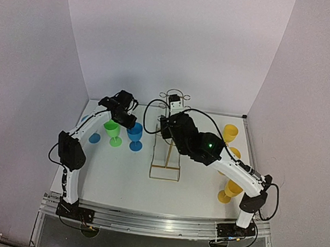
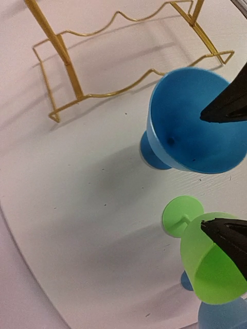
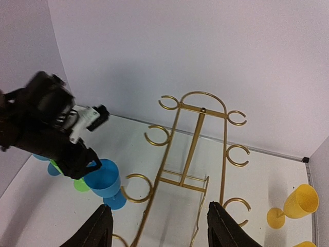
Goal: Take the wine glass off the wine glass rack
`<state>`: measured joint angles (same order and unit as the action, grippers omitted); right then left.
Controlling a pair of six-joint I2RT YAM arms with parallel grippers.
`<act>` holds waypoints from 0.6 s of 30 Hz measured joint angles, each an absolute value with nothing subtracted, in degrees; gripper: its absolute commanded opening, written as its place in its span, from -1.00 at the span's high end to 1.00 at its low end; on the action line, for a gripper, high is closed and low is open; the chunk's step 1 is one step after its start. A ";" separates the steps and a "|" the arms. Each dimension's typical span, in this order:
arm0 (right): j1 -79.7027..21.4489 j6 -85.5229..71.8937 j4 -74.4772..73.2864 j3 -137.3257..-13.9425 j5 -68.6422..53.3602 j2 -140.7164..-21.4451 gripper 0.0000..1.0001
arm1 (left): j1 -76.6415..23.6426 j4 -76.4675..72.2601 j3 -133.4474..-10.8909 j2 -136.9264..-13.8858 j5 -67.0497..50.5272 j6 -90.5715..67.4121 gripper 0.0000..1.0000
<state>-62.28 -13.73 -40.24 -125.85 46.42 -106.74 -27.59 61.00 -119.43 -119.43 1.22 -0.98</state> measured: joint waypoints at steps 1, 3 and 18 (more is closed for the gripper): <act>-60.32 -14.35 -40.09 -123.95 44.90 -105.80 -0.16 | -27.59 59.70 -118.32 -117.29 1.22 -0.87 -0.40; -55.55 -15.31 -40.16 -119.54 42.57 -103.55 -0.18 | -27.53 57.03 -114.79 -111.25 1.25 -1.09 -0.46; -21.73 -13.93 -39.76 -78.98 27.46 -67.62 -0.24 | -16.46 45.39 -83.00 -68.99 7.65 -6.58 -0.57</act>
